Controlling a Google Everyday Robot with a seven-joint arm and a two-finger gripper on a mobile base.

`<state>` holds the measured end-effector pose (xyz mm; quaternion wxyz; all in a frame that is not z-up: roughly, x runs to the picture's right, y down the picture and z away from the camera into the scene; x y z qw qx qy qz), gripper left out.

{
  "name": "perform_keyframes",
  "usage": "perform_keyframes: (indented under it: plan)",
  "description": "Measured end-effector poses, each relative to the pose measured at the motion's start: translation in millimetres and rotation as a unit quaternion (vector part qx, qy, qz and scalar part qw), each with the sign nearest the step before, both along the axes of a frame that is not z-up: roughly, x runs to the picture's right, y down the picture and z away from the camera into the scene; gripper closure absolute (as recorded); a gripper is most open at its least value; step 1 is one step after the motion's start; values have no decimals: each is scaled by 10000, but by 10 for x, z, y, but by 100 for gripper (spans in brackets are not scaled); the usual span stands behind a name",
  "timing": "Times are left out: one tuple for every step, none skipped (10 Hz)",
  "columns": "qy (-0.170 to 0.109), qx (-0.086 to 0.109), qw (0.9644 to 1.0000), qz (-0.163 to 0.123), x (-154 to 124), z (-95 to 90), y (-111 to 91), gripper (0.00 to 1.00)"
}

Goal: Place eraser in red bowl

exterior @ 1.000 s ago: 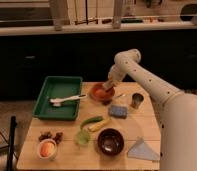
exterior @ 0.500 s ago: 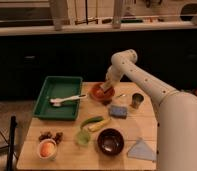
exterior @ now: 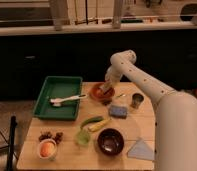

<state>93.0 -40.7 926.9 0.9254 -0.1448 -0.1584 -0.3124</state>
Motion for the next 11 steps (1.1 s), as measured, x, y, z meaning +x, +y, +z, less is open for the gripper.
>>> perform_keyframes:
  plan:
    - [-10,-5,10000,-18,-12,4,3,97]
    - [-18,-10,10000,-36,-18,10,5,97]
    - [-22,-11,10000,-47,-22,12,6,97]
    - [-29,-11,10000,-59,-31,17,5,97]
    - [-31,-14,10000,-68,-38,23,4,97]
    - [-29,-29,10000,-66,-47,31,2,96]
    - [-24,-40,10000,-58,-48,36,-4,91]
    - [-27,-60,10000,-63,-60,41,-7,81]
    - [-26,-86,9999,-70,-67,45,-9,68]
    - [-28,-102,9999,-71,-70,47,-8,59]
    - [-28,-117,9999,-75,-69,49,-4,51]
